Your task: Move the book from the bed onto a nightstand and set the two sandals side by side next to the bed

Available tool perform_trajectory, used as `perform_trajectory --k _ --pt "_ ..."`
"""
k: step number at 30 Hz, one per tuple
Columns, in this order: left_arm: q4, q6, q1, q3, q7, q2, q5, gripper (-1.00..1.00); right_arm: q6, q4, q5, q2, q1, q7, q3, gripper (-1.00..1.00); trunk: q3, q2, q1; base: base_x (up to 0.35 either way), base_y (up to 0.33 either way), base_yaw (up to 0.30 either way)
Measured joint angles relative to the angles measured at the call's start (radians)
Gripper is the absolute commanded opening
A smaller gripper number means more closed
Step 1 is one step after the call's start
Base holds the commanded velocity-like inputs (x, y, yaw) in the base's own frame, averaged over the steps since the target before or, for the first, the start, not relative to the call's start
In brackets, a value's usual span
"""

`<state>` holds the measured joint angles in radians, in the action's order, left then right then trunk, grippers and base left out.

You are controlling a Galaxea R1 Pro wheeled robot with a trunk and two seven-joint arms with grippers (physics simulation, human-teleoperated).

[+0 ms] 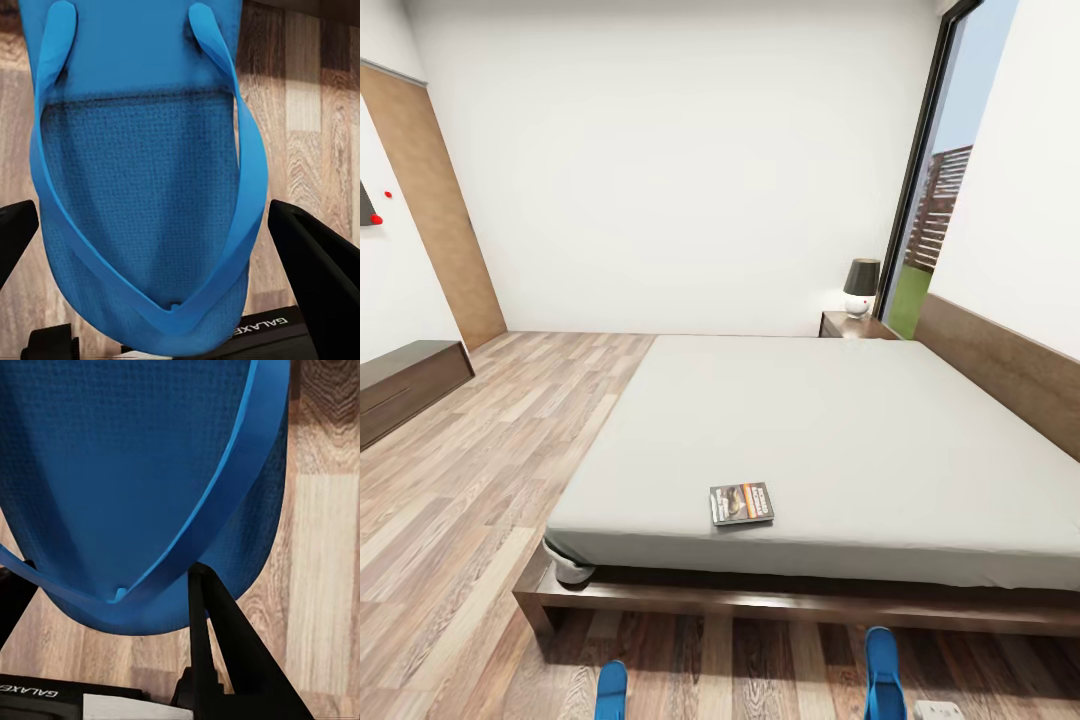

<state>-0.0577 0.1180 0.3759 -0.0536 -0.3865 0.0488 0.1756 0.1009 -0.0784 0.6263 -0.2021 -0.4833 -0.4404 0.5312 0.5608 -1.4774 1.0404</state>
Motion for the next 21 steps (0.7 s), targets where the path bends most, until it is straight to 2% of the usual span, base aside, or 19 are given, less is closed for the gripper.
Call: perform_trajectory --k 1,3,4,6,7,12,15,17,21 --pt "-0.001 -0.022 0.002 0.000 0.000 0.000 0.000 -1.00 -0.016 0.000 0.000 -0.001 0.000 0.000 0.000 -1.00 0.000 0.000 0.000 0.000 0.000 0.000" --pt "-0.011 -0.130 0.009 -0.001 0.000 0.002 -0.002 -1.00 -0.112 -0.001 -0.004 -0.003 0.000 -0.002 0.001 -1.00 0.000 0.000 0.000 0.000 0.000 0.000" --pt "-0.053 -0.200 0.012 0.003 -0.001 0.002 0.000 -1.00 -0.188 0.000 -0.007 -0.004 0.000 -0.003 0.004 -1.00 0.000 0.000 0.000 0.000 0.000 0.000" --pt "-0.161 -0.303 0.014 0.003 -0.002 0.002 0.002 -1.00 -0.276 0.004 -0.004 -0.006 0.000 -0.004 -0.003 -1.00 0.000 0.000 0.000 0.000 0.000 0.000" --pt "-0.191 -0.337 0.014 0.001 -0.002 0.003 -0.001 -1.00 -0.295 0.005 -0.002 -0.006 0.000 -0.004 -0.007 -1.00 0.000 0.000 0.000 0.000 0.000 0.000" --pt "-0.353 -0.481 0.014 0.001 -0.004 0.012 0.000 -1.00 -0.328 0.010 -0.002 -0.009 -0.002 -0.003 -0.011 -1.00 0.000 0.000 0.000 0.000 0.000 0.000" --pt "-0.414 -0.564 0.014 0.001 0.007 0.019 -0.002 -1.00 -0.351 0.010 -0.003 -0.011 -0.005 -0.001 -0.010 -1.00 0.000 0.000 0.000 0.000 0.000 0.000" --pt "-0.448 -0.597 0.014 0.001 0.033 0.020 -0.003 -1.00 -0.369 0.010 -0.003 -0.011 -0.008 -0.001 -0.011 -1.00 0.000 0.000 0.000 0.000 0.000 0.000" --pt "-0.465 -0.619 0.013 0.000 0.074 0.020 -0.004 -1.00 -0.379 0.010 -0.004 -0.013 -0.011 -0.001 -0.013 -1.00 0.000 0.000 0.000 0.000 0.000 0.000"
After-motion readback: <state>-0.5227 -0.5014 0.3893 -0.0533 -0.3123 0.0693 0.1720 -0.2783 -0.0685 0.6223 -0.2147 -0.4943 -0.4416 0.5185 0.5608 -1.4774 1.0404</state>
